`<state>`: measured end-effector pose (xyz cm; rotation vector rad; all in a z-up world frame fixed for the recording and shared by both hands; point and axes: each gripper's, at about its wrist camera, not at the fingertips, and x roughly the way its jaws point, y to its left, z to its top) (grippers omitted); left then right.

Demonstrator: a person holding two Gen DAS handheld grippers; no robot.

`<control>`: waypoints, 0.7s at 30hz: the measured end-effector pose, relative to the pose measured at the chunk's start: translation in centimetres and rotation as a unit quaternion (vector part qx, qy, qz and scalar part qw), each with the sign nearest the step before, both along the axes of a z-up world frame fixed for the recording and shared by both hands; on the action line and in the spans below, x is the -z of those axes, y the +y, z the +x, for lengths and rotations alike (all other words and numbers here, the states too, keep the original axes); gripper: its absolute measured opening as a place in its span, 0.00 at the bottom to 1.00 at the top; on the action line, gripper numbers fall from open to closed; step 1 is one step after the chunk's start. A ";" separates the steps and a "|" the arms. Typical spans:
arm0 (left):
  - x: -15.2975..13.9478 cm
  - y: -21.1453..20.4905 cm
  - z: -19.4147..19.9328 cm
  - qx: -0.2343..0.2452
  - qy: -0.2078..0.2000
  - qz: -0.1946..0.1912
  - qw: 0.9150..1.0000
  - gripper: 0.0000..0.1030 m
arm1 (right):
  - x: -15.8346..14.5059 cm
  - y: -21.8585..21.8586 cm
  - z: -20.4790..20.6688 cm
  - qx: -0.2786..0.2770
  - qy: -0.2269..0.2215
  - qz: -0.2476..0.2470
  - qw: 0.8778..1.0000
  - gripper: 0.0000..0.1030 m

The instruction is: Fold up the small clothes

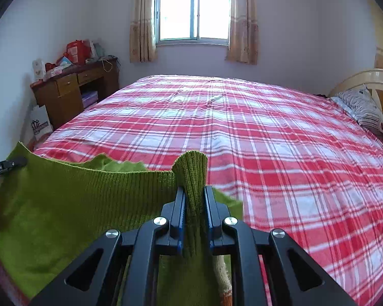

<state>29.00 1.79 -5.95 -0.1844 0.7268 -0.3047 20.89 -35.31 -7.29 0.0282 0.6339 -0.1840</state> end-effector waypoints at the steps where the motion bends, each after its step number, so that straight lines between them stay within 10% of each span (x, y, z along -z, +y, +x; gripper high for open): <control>1: 0.1 -0.3 0.7 -0.002 0.002 -0.003 1.000 0.05 | 0.0 0.0 0.8 0.002 0.001 -0.003 1.000 0.13; 15: 5.0 -3.1 7.9 -0.025 0.086 0.033 0.995 0.12 | 6.3 -2.6 9.2 0.044 0.088 -0.016 0.995 0.14; 21: 4.8 -3.3 7.4 -0.046 0.090 0.058 0.993 0.33 | 7.1 -2.4 9.8 0.077 0.122 -0.054 0.988 0.54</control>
